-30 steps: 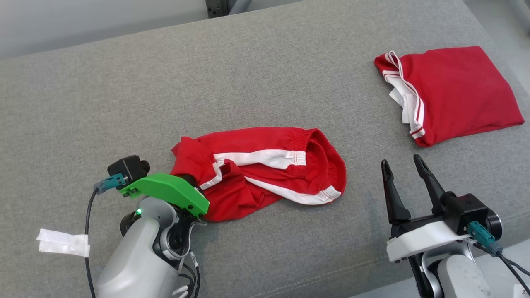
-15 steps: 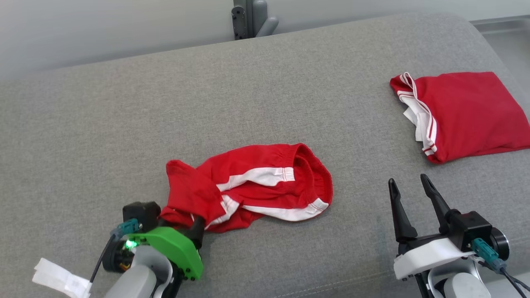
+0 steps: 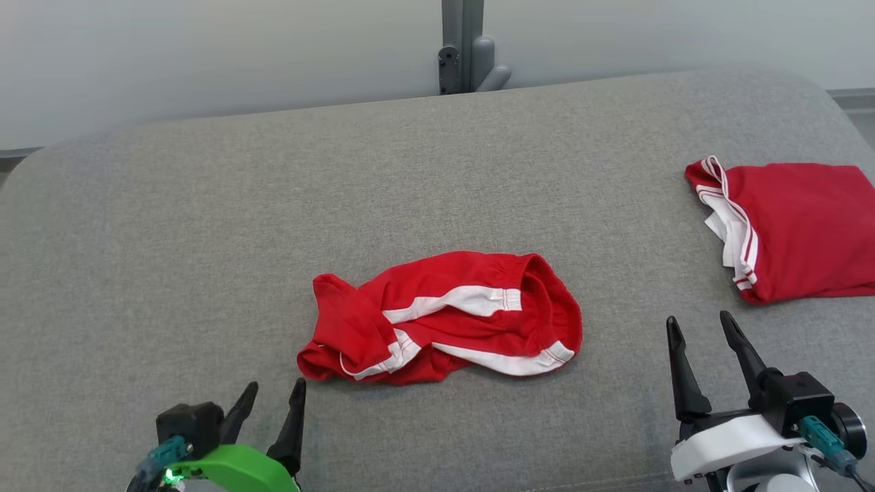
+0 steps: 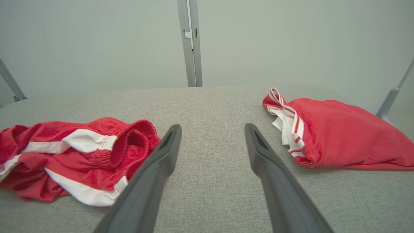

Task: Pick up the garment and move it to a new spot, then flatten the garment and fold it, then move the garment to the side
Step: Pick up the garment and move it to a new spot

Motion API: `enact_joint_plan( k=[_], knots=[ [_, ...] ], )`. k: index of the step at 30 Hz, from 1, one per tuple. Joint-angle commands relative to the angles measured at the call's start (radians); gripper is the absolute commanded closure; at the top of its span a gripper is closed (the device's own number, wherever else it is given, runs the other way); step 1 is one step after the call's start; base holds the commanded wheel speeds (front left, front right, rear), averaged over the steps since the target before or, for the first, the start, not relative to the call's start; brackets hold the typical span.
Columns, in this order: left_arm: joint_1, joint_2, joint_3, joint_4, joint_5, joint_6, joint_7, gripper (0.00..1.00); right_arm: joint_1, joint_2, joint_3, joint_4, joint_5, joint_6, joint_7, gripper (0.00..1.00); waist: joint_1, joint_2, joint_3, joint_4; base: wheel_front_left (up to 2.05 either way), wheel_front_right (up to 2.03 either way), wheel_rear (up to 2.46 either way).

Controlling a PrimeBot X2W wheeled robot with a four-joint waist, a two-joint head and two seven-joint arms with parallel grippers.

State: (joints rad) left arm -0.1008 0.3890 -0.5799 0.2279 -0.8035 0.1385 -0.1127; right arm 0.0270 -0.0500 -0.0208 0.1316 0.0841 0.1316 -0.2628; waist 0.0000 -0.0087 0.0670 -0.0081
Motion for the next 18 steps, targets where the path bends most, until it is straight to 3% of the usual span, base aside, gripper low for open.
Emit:
enact_joint_plan(
  k=[1, 9, 16, 18],
  knots=[
    [0.022, 0.008, 0.009, -0.01, 0.008, 0.013, -0.014, 0.0, 0.016, -0.001, -0.004, -0.003, -0.006, -0.002, -0.003, 0.0, 0.0, 0.0087, -0.017, 0.021, 0.0, 0.0, 0.0],
    [0.122, 0.039, 0.05, -0.064, 0.06, 0.089, -0.119, 0.0, 0.04, -0.001, -0.027, -0.023, -0.017, -0.002, -0.003, 0.0, 0.0, 0.0087, -0.05, 0.053, 0.0, 0.0, 0.0],
    [0.171, 0.01, 0.157, -0.099, 0.194, 0.065, -0.154, 0.0, 0.071, -0.001, -0.043, -0.034, -0.045, -0.002, -0.003, 0.0, 0.0, 0.0087, -0.078, 0.054, 0.0, 0.0, 0.0],
    [0.199, -0.017, 0.21, -0.124, 0.235, 0.035, -0.152, 0.0, 0.077, -0.001, -0.045, -0.034, -0.047, -0.002, -0.003, 0.0, 0.0, 0.0087, -0.084, 0.051, 0.0, 0.0, 0.0]
  ],
)
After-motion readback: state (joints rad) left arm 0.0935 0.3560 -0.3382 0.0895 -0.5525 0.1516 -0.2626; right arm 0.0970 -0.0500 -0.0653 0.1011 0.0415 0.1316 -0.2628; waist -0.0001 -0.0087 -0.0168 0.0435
